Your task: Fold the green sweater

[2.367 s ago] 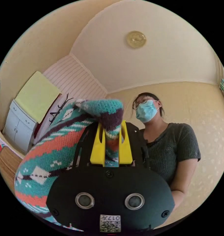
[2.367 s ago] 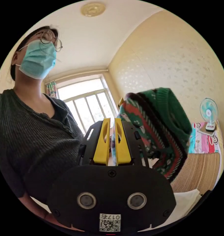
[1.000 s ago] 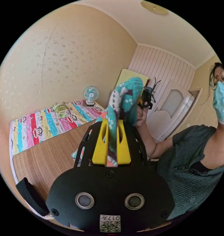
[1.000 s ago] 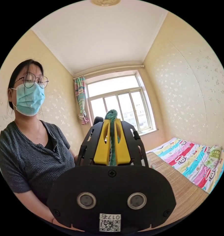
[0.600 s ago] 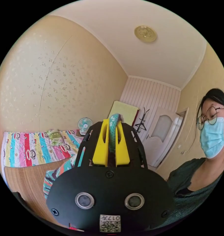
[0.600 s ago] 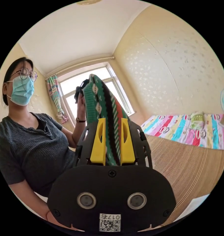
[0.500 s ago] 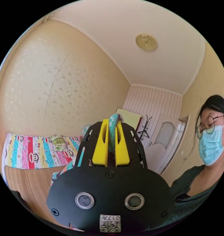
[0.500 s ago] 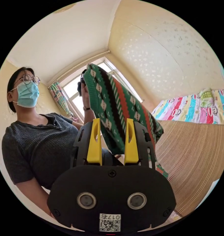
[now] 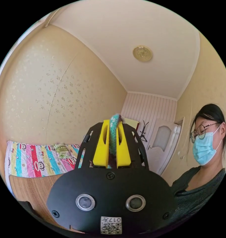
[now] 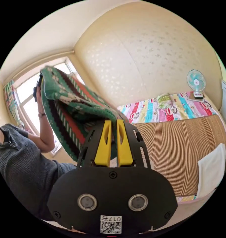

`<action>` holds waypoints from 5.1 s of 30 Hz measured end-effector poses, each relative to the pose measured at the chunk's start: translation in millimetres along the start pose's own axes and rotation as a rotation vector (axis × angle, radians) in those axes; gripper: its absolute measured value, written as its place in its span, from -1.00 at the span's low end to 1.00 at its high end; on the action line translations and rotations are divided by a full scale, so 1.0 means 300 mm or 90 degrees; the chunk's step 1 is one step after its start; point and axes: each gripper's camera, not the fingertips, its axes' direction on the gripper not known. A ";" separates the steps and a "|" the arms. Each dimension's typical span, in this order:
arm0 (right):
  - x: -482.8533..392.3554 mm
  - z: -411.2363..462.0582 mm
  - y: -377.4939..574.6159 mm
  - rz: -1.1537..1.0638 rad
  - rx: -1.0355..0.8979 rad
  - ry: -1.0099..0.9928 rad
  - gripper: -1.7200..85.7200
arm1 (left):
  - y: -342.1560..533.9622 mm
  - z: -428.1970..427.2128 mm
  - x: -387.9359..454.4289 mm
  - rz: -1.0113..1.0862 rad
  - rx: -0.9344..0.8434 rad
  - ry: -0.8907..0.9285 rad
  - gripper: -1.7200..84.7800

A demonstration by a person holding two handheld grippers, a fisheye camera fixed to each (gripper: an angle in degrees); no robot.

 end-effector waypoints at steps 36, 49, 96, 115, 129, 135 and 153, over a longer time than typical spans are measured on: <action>1.752 1.254 0.002 0.108 -0.601 0.268 -0.78 | 1.034 0.877 -1.759 -0.475 -0.658 -0.382 -0.76; 1.918 1.004 0.105 0.090 -0.689 0.190 -0.88 | 0.907 0.568 -1.771 -0.387 -0.559 -0.693 -0.74; 2.144 0.251 -0.492 0.246 -0.497 0.287 -0.70 | 1.019 1.444 -2.027 -0.110 -0.795 -0.314 -0.63; 2.184 -0.396 -0.854 0.504 -0.108 -0.115 -0.90 | 0.867 1.307 -1.976 -0.340 -0.608 -0.254 -0.65; 1.638 0.203 -1.441 0.438 -0.203 -0.411 -0.86 | 0.879 0.739 -1.881 -0.400 -0.640 -0.218 -0.64; 1.468 0.618 -1.247 0.388 -0.293 -0.416 -0.82 | 0.861 0.332 -1.974 -0.474 -0.637 -0.384 -0.64; 1.610 -0.034 -0.483 0.292 -0.714 0.316 -0.68 | 0.836 -0.331 -2.023 -0.606 -0.684 -0.398 -0.59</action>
